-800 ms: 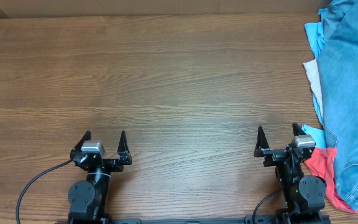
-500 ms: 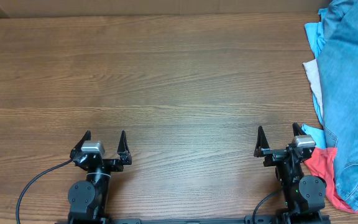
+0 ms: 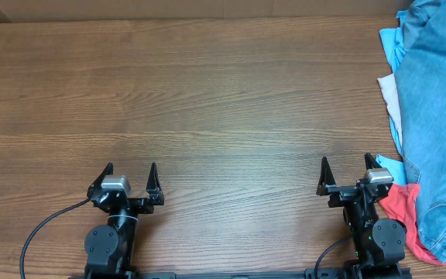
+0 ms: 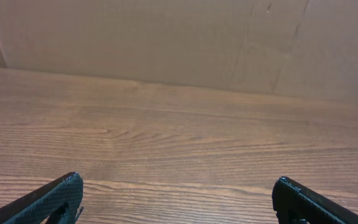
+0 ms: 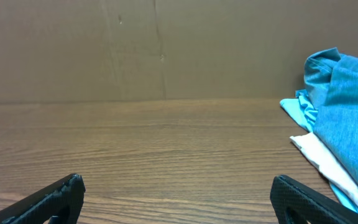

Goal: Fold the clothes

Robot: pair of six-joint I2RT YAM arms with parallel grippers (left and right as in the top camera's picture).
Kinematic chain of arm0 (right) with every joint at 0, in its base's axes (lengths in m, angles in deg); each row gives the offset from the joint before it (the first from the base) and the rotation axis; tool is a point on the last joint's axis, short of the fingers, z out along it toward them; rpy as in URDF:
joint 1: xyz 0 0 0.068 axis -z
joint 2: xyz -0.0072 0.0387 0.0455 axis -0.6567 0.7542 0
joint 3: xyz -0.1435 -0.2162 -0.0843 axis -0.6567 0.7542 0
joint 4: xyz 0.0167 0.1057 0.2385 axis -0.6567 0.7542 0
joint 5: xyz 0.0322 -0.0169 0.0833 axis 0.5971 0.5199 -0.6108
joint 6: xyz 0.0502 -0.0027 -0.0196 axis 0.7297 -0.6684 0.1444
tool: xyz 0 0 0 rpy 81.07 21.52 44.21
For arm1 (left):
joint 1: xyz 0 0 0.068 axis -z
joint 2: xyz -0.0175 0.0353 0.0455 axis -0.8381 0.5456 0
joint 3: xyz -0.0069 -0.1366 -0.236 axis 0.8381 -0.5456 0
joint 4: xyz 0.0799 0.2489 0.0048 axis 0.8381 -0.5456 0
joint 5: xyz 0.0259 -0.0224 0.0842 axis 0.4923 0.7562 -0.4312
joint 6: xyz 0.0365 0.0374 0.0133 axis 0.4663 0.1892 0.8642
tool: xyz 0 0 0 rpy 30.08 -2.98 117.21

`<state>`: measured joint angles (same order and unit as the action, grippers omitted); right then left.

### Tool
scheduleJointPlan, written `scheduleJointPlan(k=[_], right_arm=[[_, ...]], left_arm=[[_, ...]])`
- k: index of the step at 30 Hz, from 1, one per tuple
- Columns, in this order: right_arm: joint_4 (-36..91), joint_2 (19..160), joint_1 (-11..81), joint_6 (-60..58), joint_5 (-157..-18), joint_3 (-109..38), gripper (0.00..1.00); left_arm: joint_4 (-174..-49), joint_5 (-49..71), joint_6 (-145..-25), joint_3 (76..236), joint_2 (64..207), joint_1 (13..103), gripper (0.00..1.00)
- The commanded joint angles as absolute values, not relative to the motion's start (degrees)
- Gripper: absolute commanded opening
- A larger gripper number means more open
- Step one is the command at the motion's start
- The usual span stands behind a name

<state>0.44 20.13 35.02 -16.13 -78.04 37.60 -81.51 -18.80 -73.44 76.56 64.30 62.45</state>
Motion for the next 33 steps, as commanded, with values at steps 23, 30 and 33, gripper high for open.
scheduleJointPlan(k=[23, 30, 33], right_arm=[[-0.6, 20.0, 35.2, -14.5, -80.2, 38.0, 1.0], [4.4, 20.1, 35.2, -8.5, -78.8, 34.7, 1.0], [9.0, 20.3, 35.2, -6.9, -75.7, 30.5, 1.0]], left_arm=[[-81.3, -18.1, -72.8, 76.4, 64.1, 62.1, 1.0], [-87.0, -18.2, -74.8, 80.8, 64.1, 62.1, 1.0], [-91.7, -18.7, -74.8, 85.9, 64.9, 62.1, 1.0]])
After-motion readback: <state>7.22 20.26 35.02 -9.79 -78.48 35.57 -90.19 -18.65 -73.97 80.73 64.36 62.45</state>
